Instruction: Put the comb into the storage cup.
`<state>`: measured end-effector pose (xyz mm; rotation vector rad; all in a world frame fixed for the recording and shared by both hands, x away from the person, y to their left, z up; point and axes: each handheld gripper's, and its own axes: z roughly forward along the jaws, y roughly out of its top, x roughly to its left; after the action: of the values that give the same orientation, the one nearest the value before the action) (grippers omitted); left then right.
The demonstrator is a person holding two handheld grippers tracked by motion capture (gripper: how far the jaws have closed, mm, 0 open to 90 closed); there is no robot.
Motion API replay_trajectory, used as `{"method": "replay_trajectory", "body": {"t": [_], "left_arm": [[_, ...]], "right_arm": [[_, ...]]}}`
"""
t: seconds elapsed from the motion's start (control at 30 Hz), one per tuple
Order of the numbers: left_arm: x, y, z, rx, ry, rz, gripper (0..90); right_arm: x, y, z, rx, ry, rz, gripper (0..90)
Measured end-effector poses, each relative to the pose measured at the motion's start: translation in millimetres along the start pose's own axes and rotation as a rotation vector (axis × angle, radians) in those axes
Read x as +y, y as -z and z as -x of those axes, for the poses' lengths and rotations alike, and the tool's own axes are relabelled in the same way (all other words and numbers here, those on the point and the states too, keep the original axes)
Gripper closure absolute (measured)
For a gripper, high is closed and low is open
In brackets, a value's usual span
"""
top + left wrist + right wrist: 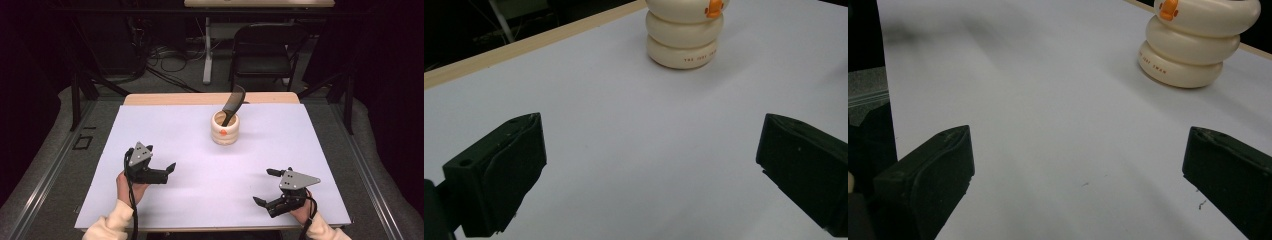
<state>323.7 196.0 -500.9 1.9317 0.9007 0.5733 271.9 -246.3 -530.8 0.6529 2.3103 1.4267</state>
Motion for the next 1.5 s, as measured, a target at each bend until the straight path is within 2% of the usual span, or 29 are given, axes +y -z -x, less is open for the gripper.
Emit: {"method": "replay_trajectory", "body": {"t": [0.67, 1.5], "left_arm": [[-16.5, 17.3, 9.1, 0.008, -0.021, 0.010, 0.0], [-39.1, 39.7, 13.6, 0.044, -0.004, 0.025, 0.0]], "right_arm": [[-0.1, -0.6, -0.3, -0.003, -0.001, 0.002, 0.0], [-0.2, -1.4, -0.4, -0.003, -0.003, -0.001, 0.0]]}}
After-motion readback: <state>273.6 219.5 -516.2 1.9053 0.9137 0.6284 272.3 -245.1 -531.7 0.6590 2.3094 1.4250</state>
